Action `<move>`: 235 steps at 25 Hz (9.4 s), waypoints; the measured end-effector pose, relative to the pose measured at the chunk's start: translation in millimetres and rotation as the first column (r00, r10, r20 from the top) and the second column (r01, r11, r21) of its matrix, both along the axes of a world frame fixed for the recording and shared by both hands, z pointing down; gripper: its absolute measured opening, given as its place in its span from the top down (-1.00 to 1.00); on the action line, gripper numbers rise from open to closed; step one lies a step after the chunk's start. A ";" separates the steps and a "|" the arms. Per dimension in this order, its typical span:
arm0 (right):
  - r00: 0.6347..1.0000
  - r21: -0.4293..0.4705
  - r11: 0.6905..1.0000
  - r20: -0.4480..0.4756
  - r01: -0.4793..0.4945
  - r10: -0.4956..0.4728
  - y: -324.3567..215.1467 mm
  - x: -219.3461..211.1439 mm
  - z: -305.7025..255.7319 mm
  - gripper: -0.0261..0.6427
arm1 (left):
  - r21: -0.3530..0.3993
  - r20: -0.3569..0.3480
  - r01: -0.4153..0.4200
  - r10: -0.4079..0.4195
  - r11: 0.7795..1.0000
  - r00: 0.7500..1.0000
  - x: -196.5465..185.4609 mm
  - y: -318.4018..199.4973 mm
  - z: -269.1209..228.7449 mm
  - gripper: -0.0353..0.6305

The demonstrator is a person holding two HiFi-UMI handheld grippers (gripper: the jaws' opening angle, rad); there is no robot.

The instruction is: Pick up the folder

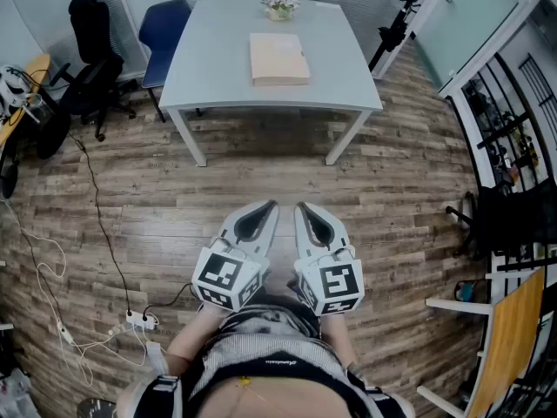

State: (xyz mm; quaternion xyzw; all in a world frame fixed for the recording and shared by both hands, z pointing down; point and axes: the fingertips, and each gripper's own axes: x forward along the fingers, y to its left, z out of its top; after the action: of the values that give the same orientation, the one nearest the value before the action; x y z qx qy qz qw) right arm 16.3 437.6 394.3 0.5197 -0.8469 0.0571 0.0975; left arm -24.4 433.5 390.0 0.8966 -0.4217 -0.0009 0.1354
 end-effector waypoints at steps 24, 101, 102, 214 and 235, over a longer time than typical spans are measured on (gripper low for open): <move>0.996 0.003 1.000 0.088 -0.009 0.009 -43.4 -7.3 5.1 0.56 | -0.026 -0.051 0.015 -0.016 1.000 0.999 -22.1 -44.0 13.0 0.53; 0.983 -0.002 1.000 0.182 0.008 -0.007 -582.8 60.8 -15.8 0.50 | 0.009 -0.084 -0.050 0.051 0.999 0.995 58.2 -588.8 -11.0 0.53; 0.983 -0.002 1.000 0.185 0.000 0.000 -590.9 59.8 -15.8 0.50 | 0.011 -0.082 -0.058 0.058 0.998 0.995 56.5 -597.2 -10.9 0.53; 0.972 -0.146 0.987 0.215 -0.068 0.099 -734.8 88.0 33.1 0.15 | -0.203 -0.075 0.250 -0.270 0.947 0.960 -72.9 -731.7 43.5 0.25; 0.968 -0.098 0.990 0.219 -0.101 0.120 -715.8 93.0 11.7 0.17 | -0.149 -0.092 0.249 -0.264 0.957 0.960 -68.9 -720.0 20.2 0.26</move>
State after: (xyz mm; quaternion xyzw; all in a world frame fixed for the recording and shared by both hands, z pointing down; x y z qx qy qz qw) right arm 109.3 -278.1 406.0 0.5515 -0.8190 0.1570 0.0204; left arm -93.3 -286.4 410.1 0.8215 -0.5254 -0.0394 0.2179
